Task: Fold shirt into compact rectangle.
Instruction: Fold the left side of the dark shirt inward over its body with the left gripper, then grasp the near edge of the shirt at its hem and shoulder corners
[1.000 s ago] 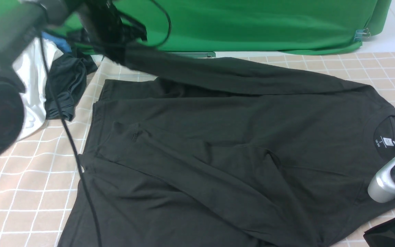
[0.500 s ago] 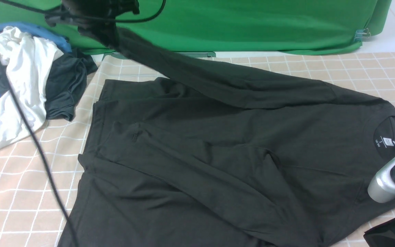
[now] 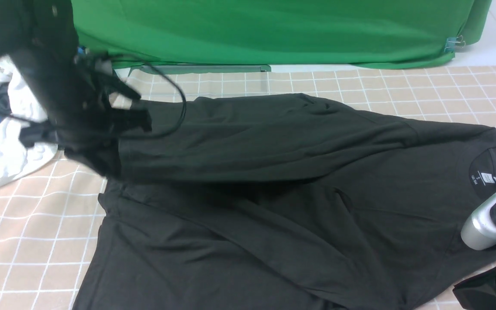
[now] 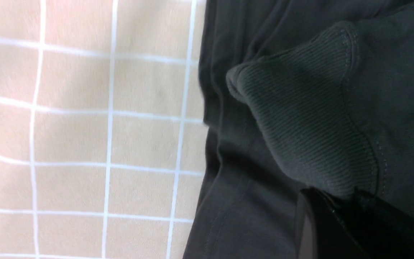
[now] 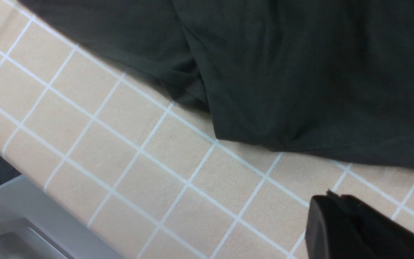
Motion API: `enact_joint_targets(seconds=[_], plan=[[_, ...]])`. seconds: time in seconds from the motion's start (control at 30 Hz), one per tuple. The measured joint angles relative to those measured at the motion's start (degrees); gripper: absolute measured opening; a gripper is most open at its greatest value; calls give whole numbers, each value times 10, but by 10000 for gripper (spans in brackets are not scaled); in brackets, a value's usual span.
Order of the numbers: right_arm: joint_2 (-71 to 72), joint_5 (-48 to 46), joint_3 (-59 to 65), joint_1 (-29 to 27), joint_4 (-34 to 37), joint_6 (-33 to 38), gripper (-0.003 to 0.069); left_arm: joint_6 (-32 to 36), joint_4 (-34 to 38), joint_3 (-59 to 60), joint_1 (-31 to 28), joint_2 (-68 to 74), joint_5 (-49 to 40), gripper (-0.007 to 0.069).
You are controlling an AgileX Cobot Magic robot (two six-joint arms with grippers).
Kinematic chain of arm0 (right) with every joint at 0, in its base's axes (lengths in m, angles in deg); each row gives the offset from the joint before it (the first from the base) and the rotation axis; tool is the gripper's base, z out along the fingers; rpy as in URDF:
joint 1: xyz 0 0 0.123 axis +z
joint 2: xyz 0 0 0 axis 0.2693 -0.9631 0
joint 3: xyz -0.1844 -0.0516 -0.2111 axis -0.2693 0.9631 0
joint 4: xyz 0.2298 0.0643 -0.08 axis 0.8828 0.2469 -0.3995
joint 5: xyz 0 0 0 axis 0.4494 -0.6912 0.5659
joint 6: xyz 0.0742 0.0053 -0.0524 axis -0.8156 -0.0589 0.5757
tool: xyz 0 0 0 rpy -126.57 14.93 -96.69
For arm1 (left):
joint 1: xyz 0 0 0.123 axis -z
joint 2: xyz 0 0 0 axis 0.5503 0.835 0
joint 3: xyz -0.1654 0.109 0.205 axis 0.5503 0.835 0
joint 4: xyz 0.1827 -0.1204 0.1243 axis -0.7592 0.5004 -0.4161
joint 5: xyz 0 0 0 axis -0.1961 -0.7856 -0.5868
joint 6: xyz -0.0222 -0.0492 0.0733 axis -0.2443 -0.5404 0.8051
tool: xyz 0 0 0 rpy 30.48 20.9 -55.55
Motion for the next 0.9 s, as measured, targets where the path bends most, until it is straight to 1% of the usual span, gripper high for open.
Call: enact_joint_targets(seconds=[0.17,0.23,0.3,0.37,0.4,0.43,0.47,0.5,0.53,0.6,0.67,0.7,0.77,0.8,0.9], plan=[[0,4,0,0,0,0,31,1,50,59,0,0,27,46],[0,11,0,0,0,0,31,1,52,71,0,0,32,71],[0,18,0,0,0,0,31,5,52,77,0,0,35,118],[0,27,0,0,0,0,31,8,48,77,0,0,36,179],[0,30,0,0,0,-1,31,11,46,77,0,0,36,222],[0,32,0,0,-1,-2,31,12,46,77,0,0,34,222],[0,34,0,0,-5,-8,31,14,44,77,0,0,30,254],[0,36,0,0,-23,-22,31,16,39,77,0,-1,5,292],[0,33,0,0,-41,-40,31,16,37,80,0,-3,-8,304],[0,26,0,0,-61,-60,31,15,36,89,0,-10,-21,308],[0,10,0,0,-95,-87,31,7,42,130,1,-41,-24,298],[0,7,0,0,-102,-91,31,2,43,150,4,-59,-22,289],[0,5,0,0,-108,-99,29,-3,46,192,9,-88,-17,269],[0,6,0,0,-110,-101,29,-14,50,233,15,-125,-3,256],[0,12,0,0,-112,-101,29,-21,50,299,22,-175,24,255]])
